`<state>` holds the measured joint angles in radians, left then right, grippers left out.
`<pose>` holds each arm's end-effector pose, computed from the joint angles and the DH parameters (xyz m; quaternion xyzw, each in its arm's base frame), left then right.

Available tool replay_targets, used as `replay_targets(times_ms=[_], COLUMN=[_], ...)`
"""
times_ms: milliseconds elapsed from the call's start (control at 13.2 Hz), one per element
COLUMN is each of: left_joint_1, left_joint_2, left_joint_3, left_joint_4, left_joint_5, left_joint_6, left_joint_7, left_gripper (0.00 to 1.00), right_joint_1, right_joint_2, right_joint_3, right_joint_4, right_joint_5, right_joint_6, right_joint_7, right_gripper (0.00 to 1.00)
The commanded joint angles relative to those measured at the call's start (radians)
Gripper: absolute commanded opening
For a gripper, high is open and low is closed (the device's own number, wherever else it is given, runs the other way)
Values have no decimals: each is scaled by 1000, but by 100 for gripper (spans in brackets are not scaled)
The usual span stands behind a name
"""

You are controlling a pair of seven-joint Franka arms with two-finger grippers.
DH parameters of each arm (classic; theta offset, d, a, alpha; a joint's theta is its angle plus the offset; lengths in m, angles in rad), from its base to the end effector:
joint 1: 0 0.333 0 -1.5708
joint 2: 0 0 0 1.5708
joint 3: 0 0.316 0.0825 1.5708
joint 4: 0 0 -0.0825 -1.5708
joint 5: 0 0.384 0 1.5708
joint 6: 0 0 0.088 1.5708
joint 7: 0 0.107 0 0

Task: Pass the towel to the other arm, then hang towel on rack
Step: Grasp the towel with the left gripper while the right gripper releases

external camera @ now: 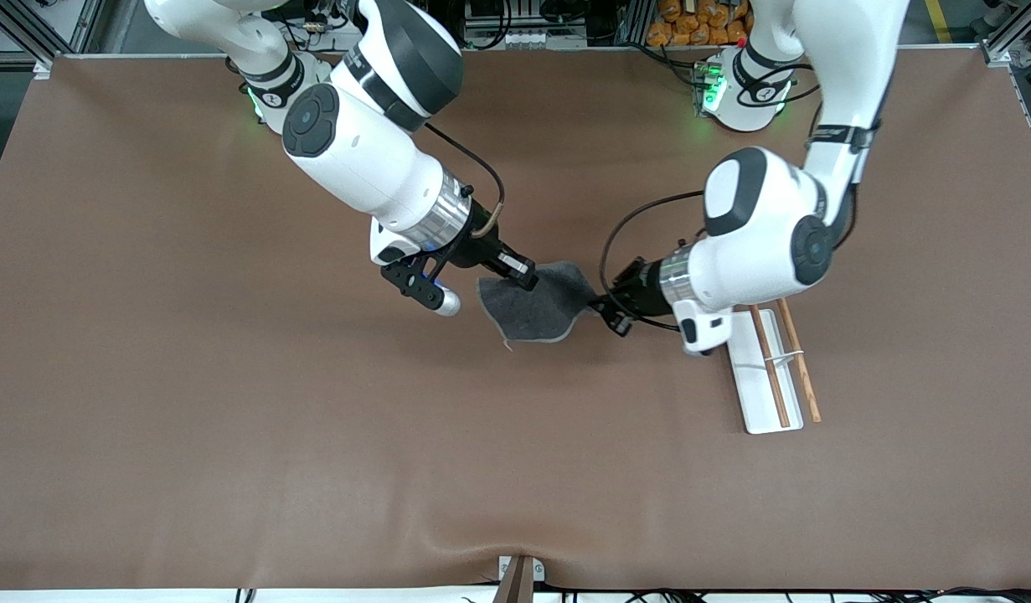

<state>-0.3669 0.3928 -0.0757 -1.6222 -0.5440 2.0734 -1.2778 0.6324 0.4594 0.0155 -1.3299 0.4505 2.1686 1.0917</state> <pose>0.6027 -0.3084 0.4093 0.8256 0.5036 -0.1738 0.1859 0.5725 0.4516 0.5141 -0.9132 0.2983 0.0406 0.2746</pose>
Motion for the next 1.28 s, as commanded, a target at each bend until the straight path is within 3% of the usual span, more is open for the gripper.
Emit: replay_targets(times_ms=[0,226,453,679,906,1057,1208], left_joint_1=[26,74,98,100,97,100,100], left_joint_2=[-43,-65,-66,-74,-68,-68,-68], left_joint_3=[0,4,2,4,5,4,4], left_joint_4=[30,86,148,148,148,148,145], left_joint_5=[68,84,191,294,309,352,383], left_joint_6=[-64,-159,-252,-271,-271,-271,-271], left_joint_7=[90,213,346,471,527,580,621], left_gripper=[0,0,0,0,0,0,0], right_joint_1=[36,21,4,-32,-83,-105,-131], right_joint_2=[10,9,1,-13,-30,-36,-48], right_joint_3=[-15,-16,-20,-20,-22,-20,-20], right_joint_4=[26,24,23,23,21,21,20], right_joint_5=[-38,-46,-47,-62,-72,-159,-173], right_joint_6=[-7,-12,-41,-120,-229,-256,-305], right_joint_7=[14,11,5,-91,-211,-257,-294], right_gripper=[100,100,100,100,100,100,100])
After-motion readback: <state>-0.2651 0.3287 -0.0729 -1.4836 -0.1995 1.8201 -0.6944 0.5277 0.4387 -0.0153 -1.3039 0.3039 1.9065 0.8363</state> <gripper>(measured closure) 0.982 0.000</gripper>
